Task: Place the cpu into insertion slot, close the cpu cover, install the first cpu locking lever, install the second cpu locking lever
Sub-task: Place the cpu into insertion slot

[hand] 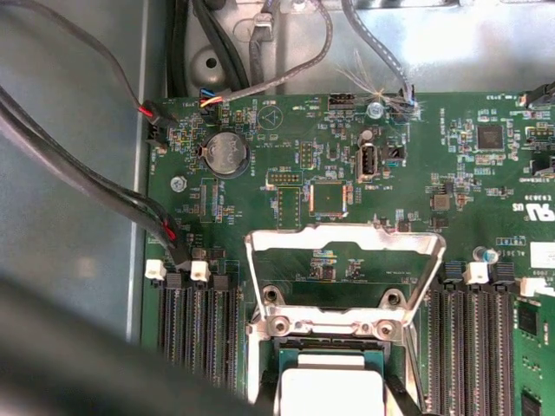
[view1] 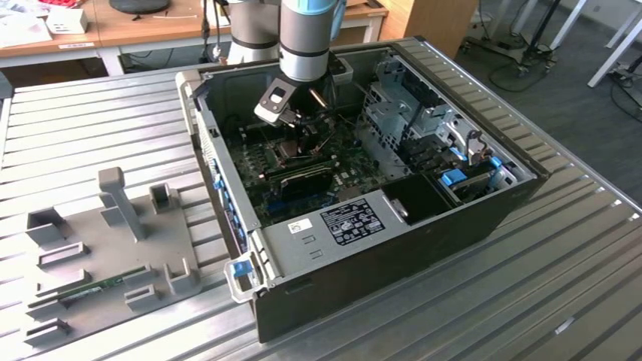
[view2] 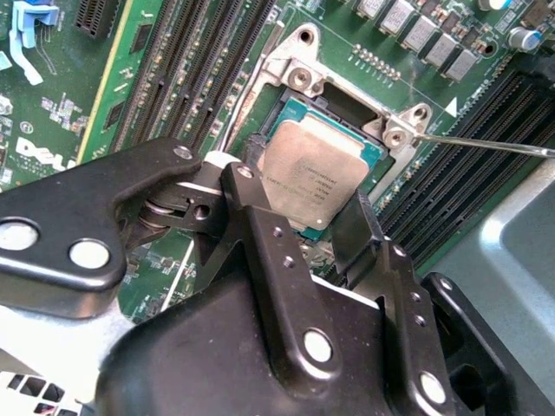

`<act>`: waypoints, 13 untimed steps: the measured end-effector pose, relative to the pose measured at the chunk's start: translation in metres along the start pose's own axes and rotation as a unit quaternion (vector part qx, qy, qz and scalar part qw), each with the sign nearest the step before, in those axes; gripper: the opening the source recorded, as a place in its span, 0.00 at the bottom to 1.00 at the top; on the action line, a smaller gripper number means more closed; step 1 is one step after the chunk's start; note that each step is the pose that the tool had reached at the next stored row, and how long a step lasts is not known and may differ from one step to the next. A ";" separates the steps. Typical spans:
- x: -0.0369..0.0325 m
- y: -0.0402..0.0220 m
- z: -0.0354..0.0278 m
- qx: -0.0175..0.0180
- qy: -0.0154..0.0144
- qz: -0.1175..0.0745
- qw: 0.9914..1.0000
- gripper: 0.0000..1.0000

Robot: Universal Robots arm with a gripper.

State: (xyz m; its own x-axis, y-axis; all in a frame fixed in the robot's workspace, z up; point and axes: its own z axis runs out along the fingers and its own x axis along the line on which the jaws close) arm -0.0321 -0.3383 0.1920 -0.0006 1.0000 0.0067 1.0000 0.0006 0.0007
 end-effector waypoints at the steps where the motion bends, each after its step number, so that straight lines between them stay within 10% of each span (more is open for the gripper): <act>1: 0.0002 0.0000 0.0000 0.000 0.000 0.000 1.000 0.54; 13: 0.0004 0.0007 0.0001 0.000 0.000 0.000 1.000 0.54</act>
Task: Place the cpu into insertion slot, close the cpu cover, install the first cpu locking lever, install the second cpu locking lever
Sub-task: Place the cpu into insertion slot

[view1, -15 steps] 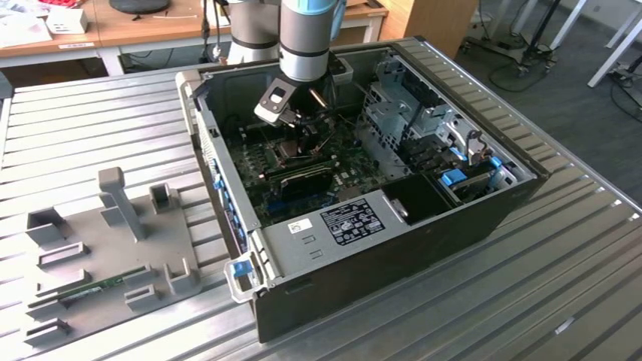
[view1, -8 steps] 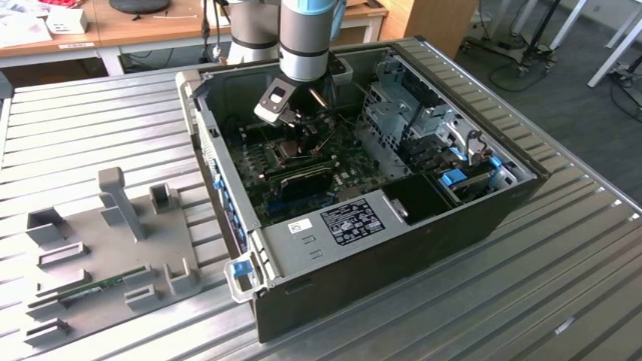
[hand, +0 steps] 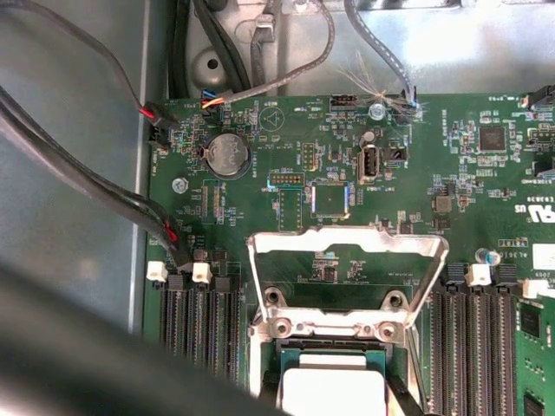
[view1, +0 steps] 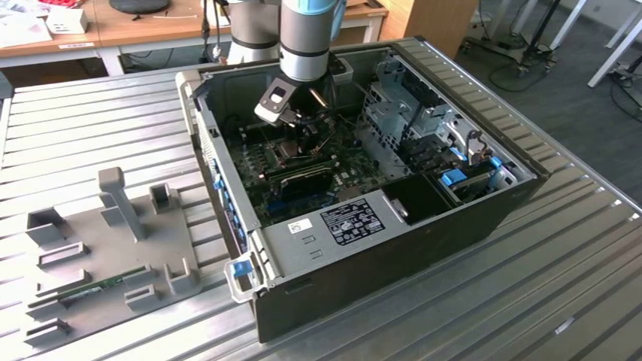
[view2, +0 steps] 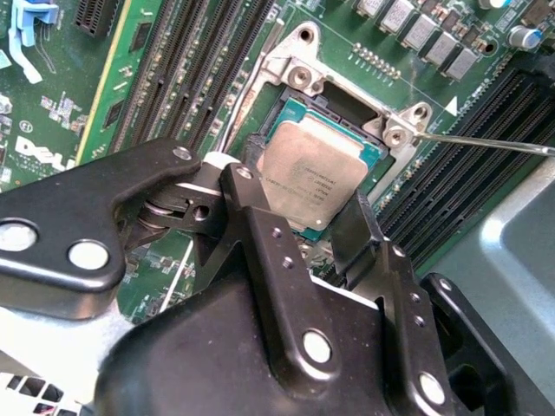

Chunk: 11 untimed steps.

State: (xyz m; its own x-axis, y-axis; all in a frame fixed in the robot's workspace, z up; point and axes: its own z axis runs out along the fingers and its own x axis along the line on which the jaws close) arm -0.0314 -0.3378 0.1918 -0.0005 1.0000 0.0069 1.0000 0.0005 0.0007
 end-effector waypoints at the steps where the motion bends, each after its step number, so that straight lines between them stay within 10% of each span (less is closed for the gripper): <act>1: 0.0000 0.0000 0.0000 0.000 0.000 0.000 1.000 0.54; 11: 0.0000 0.0000 0.0013 0.000 0.000 0.000 1.000 0.54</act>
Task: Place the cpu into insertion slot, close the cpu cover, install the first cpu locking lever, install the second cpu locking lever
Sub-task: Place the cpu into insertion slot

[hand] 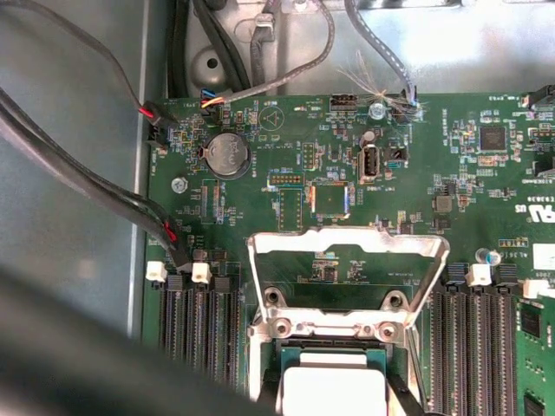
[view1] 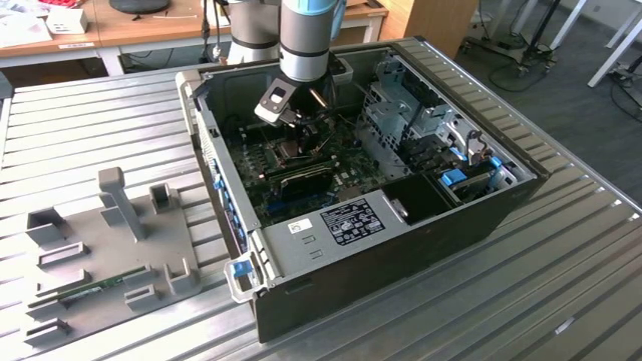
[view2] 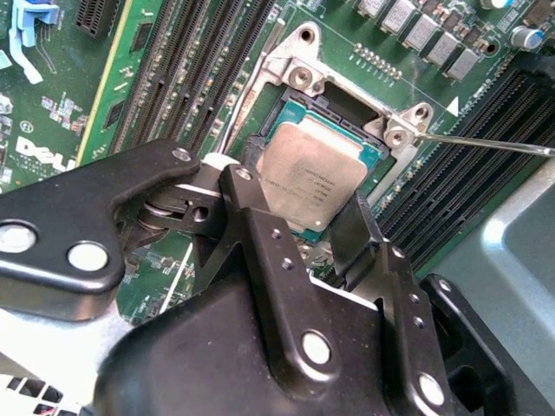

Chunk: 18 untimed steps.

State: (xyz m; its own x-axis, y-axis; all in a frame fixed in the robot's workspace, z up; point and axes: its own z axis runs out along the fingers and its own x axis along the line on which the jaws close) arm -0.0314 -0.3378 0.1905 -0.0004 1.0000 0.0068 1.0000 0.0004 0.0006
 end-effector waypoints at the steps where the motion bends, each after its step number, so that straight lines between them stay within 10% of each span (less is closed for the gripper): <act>1: 0.0000 0.0000 0.0000 0.000 0.000 0.000 1.000 0.54; 18: -0.0004 -0.0003 0.0012 0.000 0.000 0.000 1.000 0.54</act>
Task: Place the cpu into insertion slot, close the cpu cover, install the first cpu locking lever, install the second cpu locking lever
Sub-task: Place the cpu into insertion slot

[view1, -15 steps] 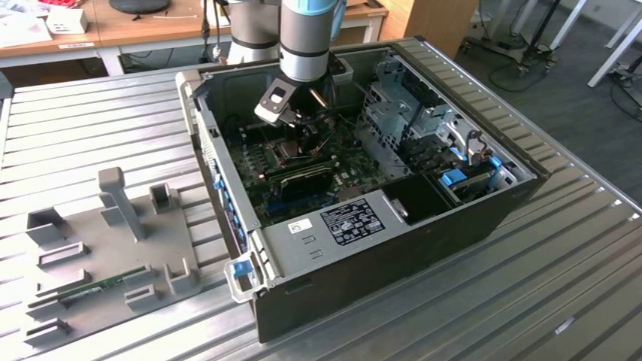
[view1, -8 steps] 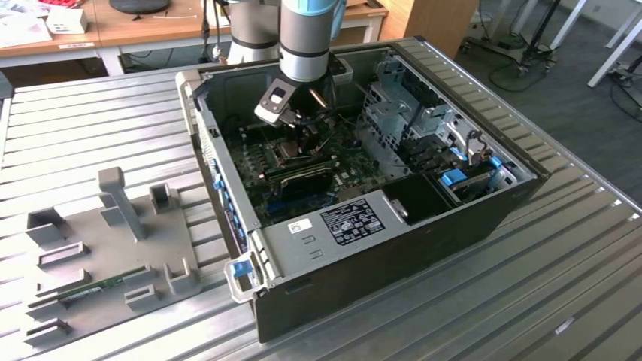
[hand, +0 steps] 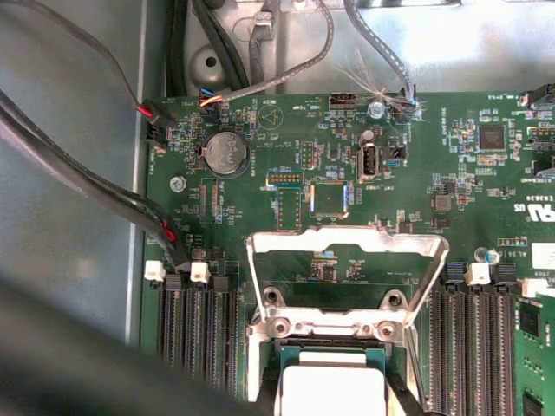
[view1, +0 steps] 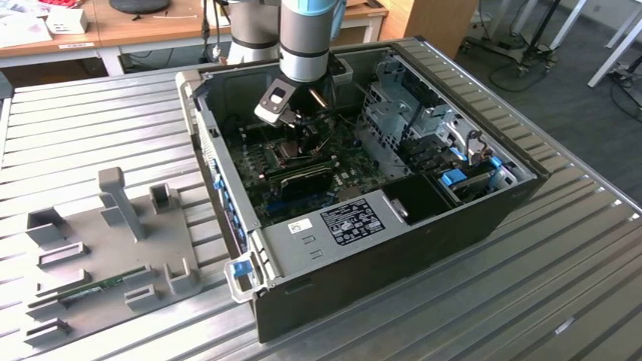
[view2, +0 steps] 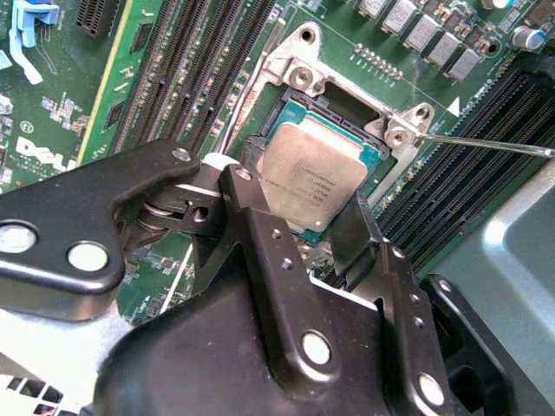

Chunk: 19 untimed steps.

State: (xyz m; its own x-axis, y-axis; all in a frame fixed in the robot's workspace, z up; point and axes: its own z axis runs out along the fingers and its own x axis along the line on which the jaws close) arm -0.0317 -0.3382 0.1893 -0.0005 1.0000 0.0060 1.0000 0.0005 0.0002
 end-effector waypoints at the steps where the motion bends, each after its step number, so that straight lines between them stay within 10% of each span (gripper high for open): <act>1: 0.0000 0.0000 0.0000 0.000 0.000 0.000 1.000 0.54; 19: 0.0005 0.0002 -0.0088 0.000 0.001 0.000 1.000 0.60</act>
State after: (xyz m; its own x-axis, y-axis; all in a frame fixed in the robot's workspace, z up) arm -0.0315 -0.3378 0.1981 -0.0004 1.0000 0.0071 1.0000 0.0004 0.0007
